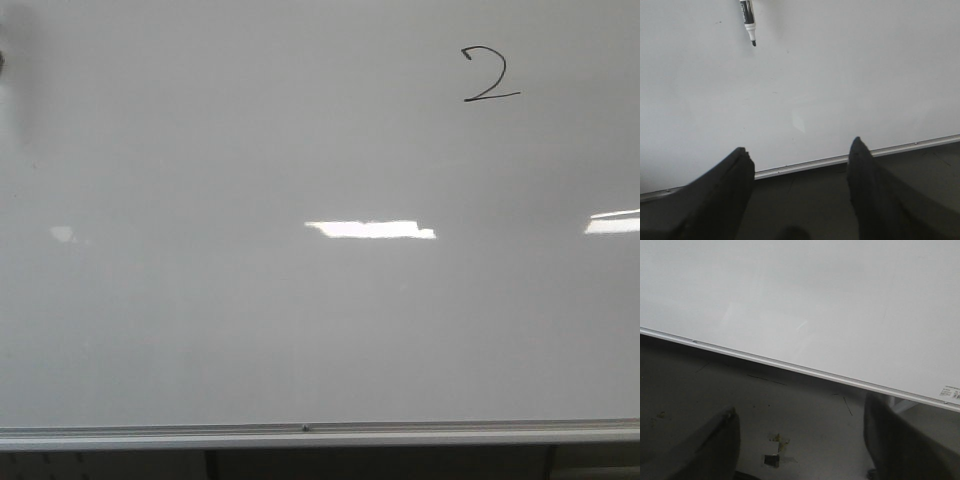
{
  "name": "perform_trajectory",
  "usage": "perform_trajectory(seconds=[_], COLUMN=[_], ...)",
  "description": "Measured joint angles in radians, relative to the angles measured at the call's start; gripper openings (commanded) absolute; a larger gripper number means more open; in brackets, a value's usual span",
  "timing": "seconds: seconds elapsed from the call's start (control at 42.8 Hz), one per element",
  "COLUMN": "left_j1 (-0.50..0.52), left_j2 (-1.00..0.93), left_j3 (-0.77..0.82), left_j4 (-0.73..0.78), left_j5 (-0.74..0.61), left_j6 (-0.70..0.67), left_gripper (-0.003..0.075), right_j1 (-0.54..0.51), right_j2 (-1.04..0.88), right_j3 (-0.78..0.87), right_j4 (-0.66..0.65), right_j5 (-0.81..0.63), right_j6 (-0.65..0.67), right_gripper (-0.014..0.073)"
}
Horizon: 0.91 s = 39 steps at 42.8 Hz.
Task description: Write number 2 on whiteboard
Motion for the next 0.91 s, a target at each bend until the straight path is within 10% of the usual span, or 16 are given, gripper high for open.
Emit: perform_trajectory(seconds=[0.49,0.911], left_j1=[0.000,0.000], left_j2=[0.000,0.000], left_j3=[0.014,0.014], left_j4=[-0.002,-0.002], left_j5=[-0.033,-0.033], left_j6=[0.000,0.002], left_gripper=[-0.0020,-0.0020], right_j1=[0.000,0.000], right_j2=[-0.004,-0.004], right_j3=[0.004,0.004], right_j4=[-0.001,-0.001], right_j5=[-0.028,-0.044], right_j6=[0.039,0.039], right_gripper=[-0.0072,-0.0069])
